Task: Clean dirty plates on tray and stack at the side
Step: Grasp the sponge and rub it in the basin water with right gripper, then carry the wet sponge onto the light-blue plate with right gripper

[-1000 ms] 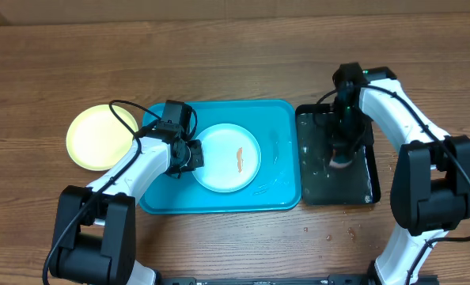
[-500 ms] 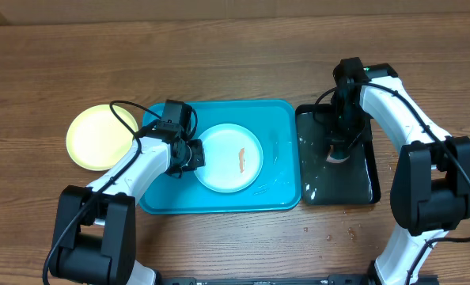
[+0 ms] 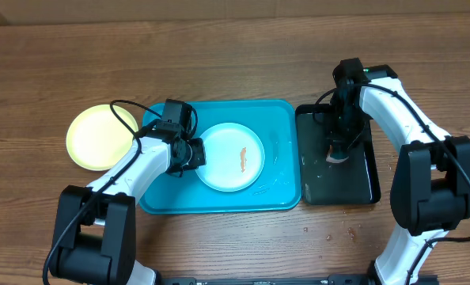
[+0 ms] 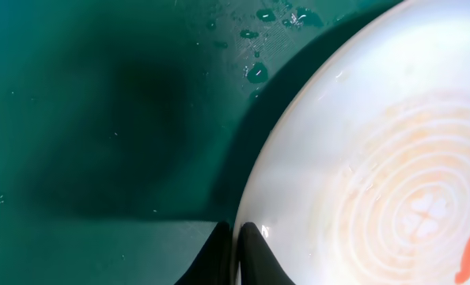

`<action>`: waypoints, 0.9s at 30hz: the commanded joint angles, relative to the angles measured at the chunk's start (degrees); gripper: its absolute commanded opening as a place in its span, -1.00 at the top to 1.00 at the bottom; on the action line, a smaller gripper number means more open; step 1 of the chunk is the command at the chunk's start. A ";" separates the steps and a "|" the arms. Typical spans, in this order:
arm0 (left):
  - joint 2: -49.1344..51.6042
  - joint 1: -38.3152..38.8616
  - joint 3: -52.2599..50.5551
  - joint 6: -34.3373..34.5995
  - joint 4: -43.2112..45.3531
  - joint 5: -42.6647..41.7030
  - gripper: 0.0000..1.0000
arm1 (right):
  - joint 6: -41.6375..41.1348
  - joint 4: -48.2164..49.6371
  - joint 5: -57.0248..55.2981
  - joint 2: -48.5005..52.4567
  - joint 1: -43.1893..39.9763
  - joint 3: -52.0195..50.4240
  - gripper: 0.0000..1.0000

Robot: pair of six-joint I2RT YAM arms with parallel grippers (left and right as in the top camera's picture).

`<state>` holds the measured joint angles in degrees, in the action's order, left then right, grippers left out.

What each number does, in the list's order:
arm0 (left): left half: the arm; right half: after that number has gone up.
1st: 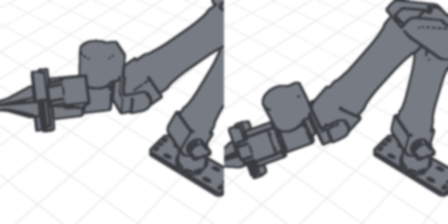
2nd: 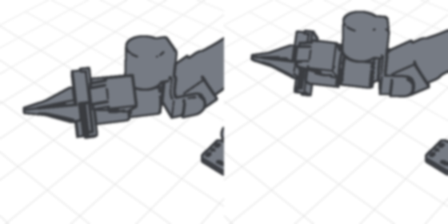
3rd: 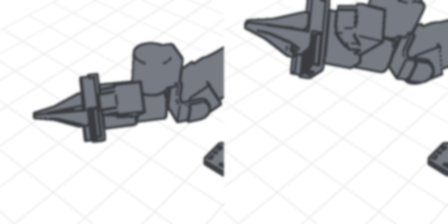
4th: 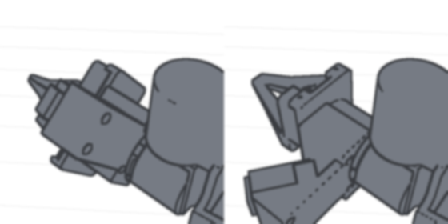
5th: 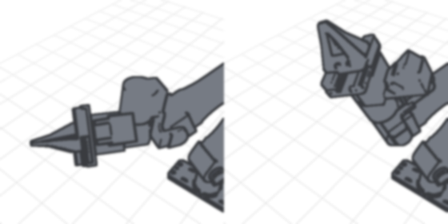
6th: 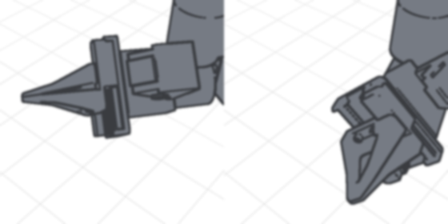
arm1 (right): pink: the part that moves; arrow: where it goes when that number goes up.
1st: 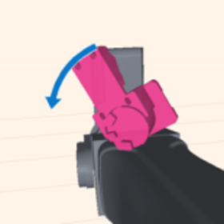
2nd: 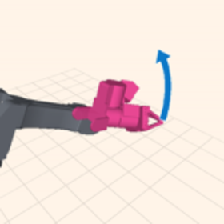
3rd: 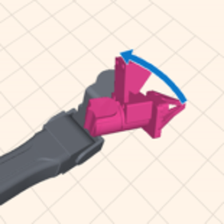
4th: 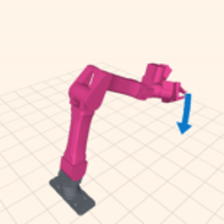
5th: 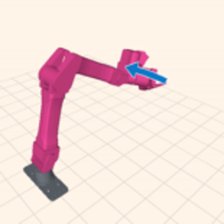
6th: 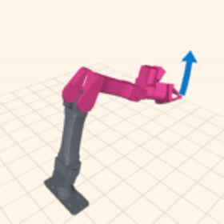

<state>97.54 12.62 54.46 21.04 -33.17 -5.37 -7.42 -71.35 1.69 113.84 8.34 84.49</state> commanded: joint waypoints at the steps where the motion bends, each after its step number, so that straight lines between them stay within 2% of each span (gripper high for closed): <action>1: 0.72 -0.24 -0.48 0.44 0.22 -0.68 0.85 | 0.09 1.22 0.55 -1.11 -0.02 -2.67 0.77; 7: 0.72 -0.24 -0.48 0.44 0.28 -0.68 0.83 | 0.09 4.87 0.55 -1.11 -0.02 -6.54 0.84; 9: 0.72 -0.24 -0.48 0.44 0.28 -0.66 0.83 | 0.09 4.83 0.57 -1.14 -0.02 -6.45 0.93; 11: 0.72 -0.24 -0.48 0.44 0.24 -0.66 0.92 | 0.11 3.91 1.18 -1.14 -0.04 -5.92 0.93; 14: 0.72 -0.24 -0.46 0.96 0.28 -0.68 0.92 | 0.11 2.75 1.16 -1.25 -0.04 -4.79 0.93; 21: 0.72 -0.24 -0.46 9.14 0.28 -1.88 0.92 | 0.11 -1.27 0.48 -1.99 -0.04 1.44 0.92; 22: 0.72 -0.33 -0.46 10.86 0.79 -4.17 0.90 | 0.13 -2.64 0.48 -1.99 -0.04 3.19 0.93; 24: 0.72 -0.33 -0.46 10.84 2.75 -6.03 0.53 | 0.13 -3.34 0.50 -2.05 -0.04 3.76 0.93; 27: 0.72 -0.33 -0.46 7.93 4.09 -4.00 0.91 | 0.13 -4.13 0.52 -2.03 -0.04 3.72 0.93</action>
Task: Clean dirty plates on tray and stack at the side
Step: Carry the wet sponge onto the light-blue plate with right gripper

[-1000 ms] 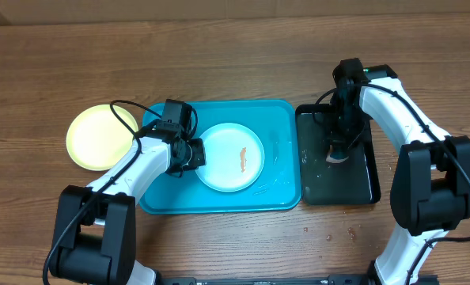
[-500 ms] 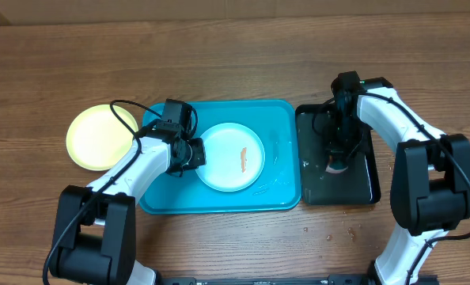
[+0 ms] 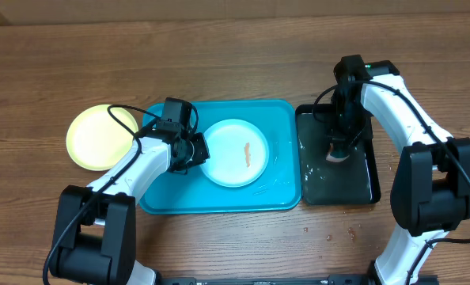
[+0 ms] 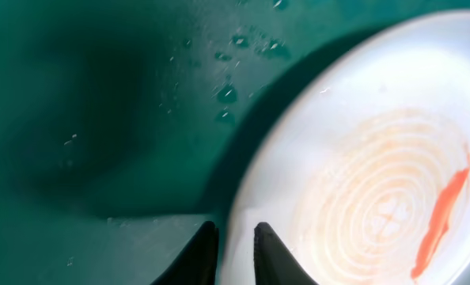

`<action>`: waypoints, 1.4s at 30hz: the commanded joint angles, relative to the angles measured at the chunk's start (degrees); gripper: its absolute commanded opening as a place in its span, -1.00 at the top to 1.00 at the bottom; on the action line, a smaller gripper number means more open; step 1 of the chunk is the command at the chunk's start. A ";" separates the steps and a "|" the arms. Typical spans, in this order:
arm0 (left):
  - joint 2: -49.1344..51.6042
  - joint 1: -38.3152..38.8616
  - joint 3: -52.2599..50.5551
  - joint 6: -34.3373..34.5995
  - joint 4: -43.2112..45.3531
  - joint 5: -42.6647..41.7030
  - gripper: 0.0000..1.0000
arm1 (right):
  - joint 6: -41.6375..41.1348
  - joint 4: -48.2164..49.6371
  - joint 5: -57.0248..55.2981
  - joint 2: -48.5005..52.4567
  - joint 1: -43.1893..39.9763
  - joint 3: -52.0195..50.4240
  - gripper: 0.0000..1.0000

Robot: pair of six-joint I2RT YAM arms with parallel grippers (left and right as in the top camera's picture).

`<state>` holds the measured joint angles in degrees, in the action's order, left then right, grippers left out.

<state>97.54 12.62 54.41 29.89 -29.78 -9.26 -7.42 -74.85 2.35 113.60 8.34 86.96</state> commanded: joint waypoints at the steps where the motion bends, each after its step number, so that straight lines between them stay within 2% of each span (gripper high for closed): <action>1: 0.72 -0.33 -0.42 -1.57 0.52 0.31 0.92 | 0.13 -0.74 -0.15 -1.79 -0.04 1.25 0.93; 8: 0.72 -0.33 -0.44 1.88 -3.61 -0.83 0.90 | 0.35 1.40 -0.15 -1.79 -0.02 1.25 0.93; 10: 0.72 -0.33 -0.44 1.88 -2.95 -1.31 0.68 | 1.22 1.70 -0.13 -1.79 -0.02 1.25 0.92; 12: 0.72 -0.33 -0.44 1.84 -2.27 -0.24 0.60 | 1.86 1.62 -0.52 -1.79 -0.04 1.25 0.93; 14: 0.72 -0.33 -0.44 1.81 -2.05 0.68 0.89 | 1.79 1.16 -0.57 -1.79 -0.04 1.25 0.92; 15: 0.72 -0.33 -0.44 1.81 -2.12 0.63 0.92 | 1.79 1.09 -0.57 -1.79 -0.04 1.27 0.93; 22: 0.72 -0.33 -0.44 1.84 -2.97 -0.92 0.92 | 1.86 -2.05 -0.28 -2.67 0.42 4.85 0.93; 28: 0.72 -0.33 -0.44 1.84 -2.95 -0.90 0.91 | 1.14 -5.03 3.28 -4.07 4.02 10.93 0.93; 35: 0.72 -0.33 -0.44 1.84 -2.95 -0.87 0.92 | -5.31 -0.66 8.02 -4.15 13.05 13.38 0.93; 39: 0.72 -0.31 -0.44 1.84 -2.97 -0.92 0.91 | -8.85 3.30 6.95 -3.56 19.74 13.05 0.93; 42: 0.72 -0.31 -0.44 1.84 -2.97 -0.90 0.92 | -12.04 5.46 2.12 -2.60 24.24 12.15 0.93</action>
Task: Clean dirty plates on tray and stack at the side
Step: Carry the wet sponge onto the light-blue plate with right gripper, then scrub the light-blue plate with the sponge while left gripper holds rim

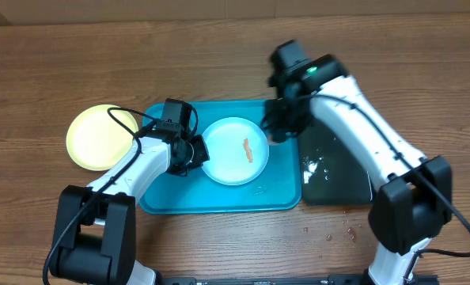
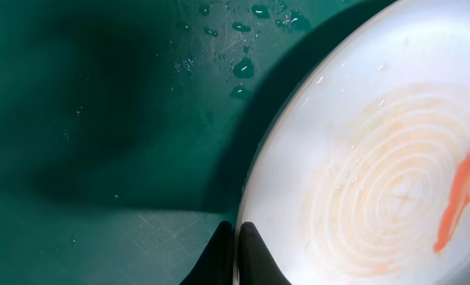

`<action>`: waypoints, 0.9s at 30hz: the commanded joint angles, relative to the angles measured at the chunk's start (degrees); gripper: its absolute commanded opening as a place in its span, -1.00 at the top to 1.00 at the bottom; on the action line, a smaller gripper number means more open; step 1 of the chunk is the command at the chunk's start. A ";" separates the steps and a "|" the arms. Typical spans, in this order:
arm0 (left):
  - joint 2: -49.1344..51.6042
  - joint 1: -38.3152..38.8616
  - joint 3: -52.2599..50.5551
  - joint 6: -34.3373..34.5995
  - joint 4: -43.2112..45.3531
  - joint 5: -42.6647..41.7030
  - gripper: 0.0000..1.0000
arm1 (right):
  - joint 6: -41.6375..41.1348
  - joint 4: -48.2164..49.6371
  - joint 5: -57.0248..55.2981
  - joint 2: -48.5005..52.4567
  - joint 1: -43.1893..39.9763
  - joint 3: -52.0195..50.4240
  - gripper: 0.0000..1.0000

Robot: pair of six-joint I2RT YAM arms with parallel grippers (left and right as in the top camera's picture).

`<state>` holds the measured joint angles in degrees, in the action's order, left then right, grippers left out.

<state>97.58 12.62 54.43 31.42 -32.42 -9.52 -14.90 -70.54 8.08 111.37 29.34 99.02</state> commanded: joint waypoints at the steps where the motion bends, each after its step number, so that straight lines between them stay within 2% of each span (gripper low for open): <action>1: 0.68 -0.31 -0.46 0.31 -0.33 -0.63 0.91 | -5.55 2.10 -5.68 0.00 4.72 -0.52 0.92; 8: 0.68 -0.20 -0.46 0.31 -0.57 -0.63 0.92 | -6.38 5.22 -13.88 6.16 10.73 -1.68 0.93; 15: 0.68 -0.20 -0.46 0.31 -0.72 -0.63 0.92 | -6.38 7.78 -16.74 11.17 10.60 -1.68 0.92; 24: 0.68 -0.20 -0.46 0.28 -1.42 -0.61 0.91 | -6.43 8.96 -18.53 12.22 10.51 -2.47 0.92; 27: 0.68 -0.20 -0.46 0.31 -1.42 -0.63 0.91 | -6.38 9.68 -18.56 12.22 10.47 -3.43 0.81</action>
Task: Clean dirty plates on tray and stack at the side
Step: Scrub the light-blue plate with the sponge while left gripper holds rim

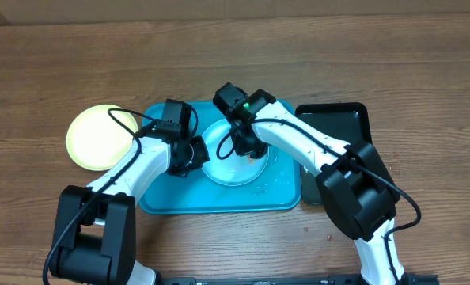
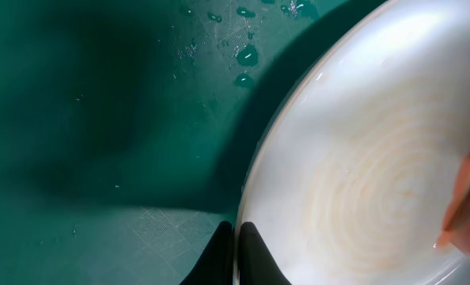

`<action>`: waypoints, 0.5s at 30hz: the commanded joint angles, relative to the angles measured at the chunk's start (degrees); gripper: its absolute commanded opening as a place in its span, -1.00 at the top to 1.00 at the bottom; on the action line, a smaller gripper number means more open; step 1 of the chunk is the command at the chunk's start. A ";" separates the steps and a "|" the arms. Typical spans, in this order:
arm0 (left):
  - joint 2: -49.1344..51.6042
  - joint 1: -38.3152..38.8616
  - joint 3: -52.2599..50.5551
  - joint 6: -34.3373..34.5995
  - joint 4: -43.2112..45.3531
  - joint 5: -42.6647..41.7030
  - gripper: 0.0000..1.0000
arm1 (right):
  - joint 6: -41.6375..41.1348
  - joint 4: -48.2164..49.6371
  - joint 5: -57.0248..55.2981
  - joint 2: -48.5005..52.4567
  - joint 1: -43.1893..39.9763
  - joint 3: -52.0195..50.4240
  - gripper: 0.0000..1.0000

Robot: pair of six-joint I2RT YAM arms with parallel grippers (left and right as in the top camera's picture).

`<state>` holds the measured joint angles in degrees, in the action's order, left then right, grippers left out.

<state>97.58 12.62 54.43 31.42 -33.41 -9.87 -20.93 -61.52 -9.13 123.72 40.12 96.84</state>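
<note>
A white plate [image 1: 223, 170] lies on the teal tray [image 1: 219, 204]. My left gripper [image 1: 194, 155] is shut on the plate's left rim; in the left wrist view its fingertips [image 2: 236, 247] pinch the edge of the plate [image 2: 354, 142]. My right gripper [image 1: 247, 152] points down onto the middle of the plate, shut on a pinkish sponge that touches the plate's surface. Faint orange rings [image 2: 385, 198] show on the plate; the orange streak is hidden under the sponge.
A clean yellow plate [image 1: 99, 136] lies on the table left of the tray. A black tray [image 1: 342, 127] with water in it stands to the right. Water drops [image 2: 247, 55] dot the teal tray near the plate.
My right arm has moved left from the tray's right edge onto the white plate, and the sponge now covers the orange streak. My left gripper still pinches the rim.
My right gripper was down in the black tray on the sponge while my left held the plate's rim. The left fingers then stood slightly apart, and were shut again later. The right arm had left the black tray, and now presses the sponge on the plate.
</note>
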 commanded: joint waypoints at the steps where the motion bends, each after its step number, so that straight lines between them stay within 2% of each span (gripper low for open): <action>1: 0.68 -0.20 -0.46 0.31 -0.44 -0.28 0.89 | -0.35 0.92 -1.36 -0.13 -0.33 -1.73 0.80; 6: 0.68 -0.20 -0.46 0.31 -0.52 -0.31 0.88 | -0.35 2.47 -1.36 -0.13 -0.35 -3.93 0.81; 9: 0.68 -0.20 -0.46 0.31 -0.63 -0.31 0.89 | -0.35 3.63 -1.33 -0.13 -0.35 -4.85 0.92; 15: 0.68 -0.20 -0.46 0.28 -0.68 -0.52 0.88 | -0.28 7.06 2.56 -0.13 -0.35 -7.26 0.92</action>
<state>97.58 12.62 54.43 31.42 -33.63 -9.89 -20.95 -56.18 -9.21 123.70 40.12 91.96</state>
